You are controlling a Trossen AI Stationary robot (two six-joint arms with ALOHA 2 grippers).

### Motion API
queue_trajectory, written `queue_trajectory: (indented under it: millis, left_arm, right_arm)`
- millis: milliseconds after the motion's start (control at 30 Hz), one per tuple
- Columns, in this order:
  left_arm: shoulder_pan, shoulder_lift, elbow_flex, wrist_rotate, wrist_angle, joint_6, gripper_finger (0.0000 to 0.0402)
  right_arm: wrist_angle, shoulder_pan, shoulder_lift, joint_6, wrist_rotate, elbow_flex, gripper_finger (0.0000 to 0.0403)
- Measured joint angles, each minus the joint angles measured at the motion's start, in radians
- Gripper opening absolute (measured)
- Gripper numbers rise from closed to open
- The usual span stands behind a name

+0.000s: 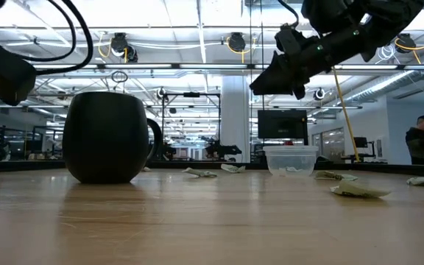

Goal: Pick and place Stevia / Truvia into bins
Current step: Put the white stevia packet into the circle transparent container

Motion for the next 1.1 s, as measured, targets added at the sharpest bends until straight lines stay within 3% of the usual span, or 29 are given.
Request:
queue_trajectory:
  millis: [133,267,500,667,800,967,1033,1100]
  left_arm:
    - [0.024,0.0,0.0,0.096,0.031,0.018,0.0047]
    - [0.068,-0.027,0.0,0.313,0.098,0.128,0.0047]
    - [0.141,-0.163,0.052,0.293,0.125,0.135,0.0047]
    - [0.187,-0.291,0.129,0.146,0.115,0.325,0.0047]
    - [0.233,-0.379,0.203,0.03,0.076,0.639,0.0047]
    - [0.298,-0.442,0.283,-0.303,-0.002,1.017,0.0047]
    - [0.323,-0.453,0.291,-0.469,0.012,1.125,0.0047]
    - [0.35,-0.453,0.292,-0.587,0.053,1.224,0.0047]
  right_arm:
    - [0.015,-0.008,0.0,-0.026,0.002,0.0,0.0114]
    - [0.019,-0.008,0.0,-0.064,0.002,0.0,0.0114]
    - [0.022,-0.008,0.0,-0.074,0.002,0.0,0.0114]
    - [0.023,-0.008,0.0,-0.074,0.002,0.0,0.0114]
    - [0.022,-0.008,0.0,-0.078,0.0,0.0,0.0114]
    - [-0.007,0.011,0.0,-0.125,-0.007,0.0,0.0114]
    - [-0.043,0.036,0.0,-0.126,-0.098,0.0,0.0114]
    - [-0.069,0.082,0.0,-0.138,-0.254,0.0,0.0114]
